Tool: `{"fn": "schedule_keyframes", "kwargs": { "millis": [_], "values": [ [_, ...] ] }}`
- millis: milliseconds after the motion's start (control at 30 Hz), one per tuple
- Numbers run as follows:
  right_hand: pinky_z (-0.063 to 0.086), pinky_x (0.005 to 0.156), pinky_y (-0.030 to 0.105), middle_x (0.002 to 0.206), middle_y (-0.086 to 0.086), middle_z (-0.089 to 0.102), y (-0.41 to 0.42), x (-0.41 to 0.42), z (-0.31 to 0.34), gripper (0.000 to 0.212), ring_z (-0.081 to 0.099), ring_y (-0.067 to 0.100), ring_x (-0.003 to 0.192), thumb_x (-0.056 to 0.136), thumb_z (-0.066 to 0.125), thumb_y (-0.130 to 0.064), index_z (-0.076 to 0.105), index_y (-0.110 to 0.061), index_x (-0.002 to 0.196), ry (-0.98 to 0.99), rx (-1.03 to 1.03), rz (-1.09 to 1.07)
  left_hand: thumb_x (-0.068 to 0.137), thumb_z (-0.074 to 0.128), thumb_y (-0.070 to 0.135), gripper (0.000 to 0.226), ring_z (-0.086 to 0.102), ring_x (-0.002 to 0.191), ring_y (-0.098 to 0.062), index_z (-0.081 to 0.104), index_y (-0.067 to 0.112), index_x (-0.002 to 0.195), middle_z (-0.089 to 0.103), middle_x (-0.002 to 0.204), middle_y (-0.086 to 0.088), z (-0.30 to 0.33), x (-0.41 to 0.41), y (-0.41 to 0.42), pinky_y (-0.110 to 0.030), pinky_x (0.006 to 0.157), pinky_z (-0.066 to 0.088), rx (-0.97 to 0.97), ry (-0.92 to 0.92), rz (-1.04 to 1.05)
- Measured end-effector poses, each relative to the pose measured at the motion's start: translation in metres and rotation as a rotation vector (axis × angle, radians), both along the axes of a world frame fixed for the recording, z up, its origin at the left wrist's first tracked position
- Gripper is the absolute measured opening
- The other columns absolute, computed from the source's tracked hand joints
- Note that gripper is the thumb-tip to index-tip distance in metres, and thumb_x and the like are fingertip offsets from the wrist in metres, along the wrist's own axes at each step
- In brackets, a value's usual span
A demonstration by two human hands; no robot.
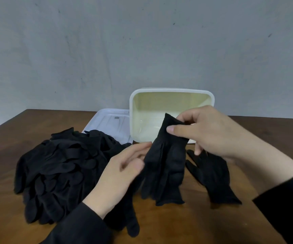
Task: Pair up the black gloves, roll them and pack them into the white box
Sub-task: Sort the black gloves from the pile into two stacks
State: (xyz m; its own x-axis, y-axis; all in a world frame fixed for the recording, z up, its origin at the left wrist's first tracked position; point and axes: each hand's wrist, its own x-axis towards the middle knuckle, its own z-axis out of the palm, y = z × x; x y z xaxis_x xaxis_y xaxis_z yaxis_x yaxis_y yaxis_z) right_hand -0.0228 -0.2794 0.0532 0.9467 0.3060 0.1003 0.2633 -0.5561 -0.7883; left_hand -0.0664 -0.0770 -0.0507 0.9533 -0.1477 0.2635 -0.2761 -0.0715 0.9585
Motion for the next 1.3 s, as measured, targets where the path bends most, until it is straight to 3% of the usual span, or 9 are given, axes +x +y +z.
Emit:
{"fn": "schedule_keyframes", "kwargs": {
  "millis": [100,267,400,500,600,767,967,1067,1300],
  "values": [
    [0.047,0.045,0.019,0.089,0.003,0.075,0.000,0.014,0.006,0.019,0.058,0.014,0.047,0.088,0.074,-0.031,0.075,-0.013,0.082,0.088,0.085,-0.020,0.096,0.059,0.011,0.031,0.068,0.102,-0.006,0.073,0.037,0.104,0.075,0.105,0.011,-0.011,0.004,0.001,-0.020,0.090,0.051,0.140,-0.078,0.145],
    [0.060,0.085,0.045,0.093,0.011,0.075,0.001,0.035,0.004,0.010,0.076,0.017,0.075,0.090,0.073,-0.023,0.075,-0.013,0.089,-0.129,0.244,-0.148,0.100,0.051,0.007,0.029,0.070,0.095,-0.008,0.072,0.028,0.098,0.075,0.095,0.012,-0.012,0.006,0.000,-0.027,0.084,0.058,0.091,-0.132,0.406],
    [0.054,0.066,0.036,0.075,0.003,0.072,0.001,0.025,-0.023,0.011,0.068,0.014,0.065,0.092,0.068,-0.029,0.074,-0.024,0.084,-0.410,0.212,-0.275,0.100,0.050,0.009,0.025,0.072,0.090,-0.014,0.070,0.023,0.096,0.075,0.088,0.002,-0.011,0.008,0.004,-0.037,0.077,0.060,0.008,-0.163,0.517],
    [0.046,0.058,0.013,0.081,-0.019,0.073,0.001,0.002,-0.081,0.012,0.063,-0.005,0.067,0.092,0.069,-0.033,0.074,-0.039,0.101,-0.381,0.112,-0.246,0.100,0.050,0.010,0.024,0.071,0.089,-0.013,0.070,0.022,0.095,0.074,0.087,0.003,-0.011,0.008,0.005,-0.035,0.074,0.061,0.014,-0.152,0.515],
    [0.038,0.096,0.000,0.129,-0.026,0.059,-0.001,-0.017,-0.143,0.035,0.046,-0.031,0.105,0.092,0.068,-0.032,0.065,-0.038,0.126,-0.263,-0.072,-0.068,0.099,0.051,0.010,0.024,0.070,0.089,-0.010,0.072,0.021,0.094,0.074,0.085,0.005,-0.013,0.007,0.002,-0.030,0.074,0.060,0.042,-0.145,0.499],
    [0.032,0.116,0.019,0.138,-0.025,0.054,-0.007,-0.017,-0.176,0.034,0.030,-0.019,0.135,0.096,0.062,-0.037,0.066,-0.032,0.129,-0.336,-0.312,0.150,0.097,0.052,0.018,0.022,0.069,0.086,-0.008,0.072,0.025,0.097,0.073,0.086,0.010,-0.015,0.007,0.002,-0.027,0.074,0.059,0.121,-0.138,0.493],
    [0.039,0.111,0.025,0.132,-0.017,0.063,-0.006,-0.017,-0.177,0.033,0.042,-0.006,0.136,0.091,0.070,-0.029,0.070,-0.027,0.124,-0.539,-0.347,0.134,0.096,0.055,0.030,0.016,0.062,0.072,-0.005,0.065,0.034,0.085,0.067,0.076,0.012,-0.026,0.013,0.009,-0.017,0.065,0.048,0.662,-0.078,0.352],
    [0.040,0.111,0.023,0.132,-0.017,0.063,-0.006,-0.018,-0.175,0.032,0.042,-0.007,0.136,0.094,0.063,-0.032,0.070,-0.027,0.124,-0.553,-0.328,0.153,0.097,0.051,0.038,0.017,0.060,0.083,-0.003,0.068,0.035,0.094,0.067,0.086,0.016,-0.033,0.014,0.005,-0.019,0.084,0.044,0.981,-0.150,0.225],
    [0.025,0.115,0.027,0.130,-0.022,0.063,-0.009,-0.020,-0.178,0.039,0.039,-0.008,0.137,0.096,0.043,-0.050,0.072,-0.035,0.118,-0.524,-0.418,0.207,0.097,0.047,0.038,0.015,0.054,0.087,-0.004,0.061,0.035,0.092,0.061,0.087,0.016,-0.037,0.016,0.002,-0.022,0.096,0.037,1.088,-0.202,0.211]
  ]
}}
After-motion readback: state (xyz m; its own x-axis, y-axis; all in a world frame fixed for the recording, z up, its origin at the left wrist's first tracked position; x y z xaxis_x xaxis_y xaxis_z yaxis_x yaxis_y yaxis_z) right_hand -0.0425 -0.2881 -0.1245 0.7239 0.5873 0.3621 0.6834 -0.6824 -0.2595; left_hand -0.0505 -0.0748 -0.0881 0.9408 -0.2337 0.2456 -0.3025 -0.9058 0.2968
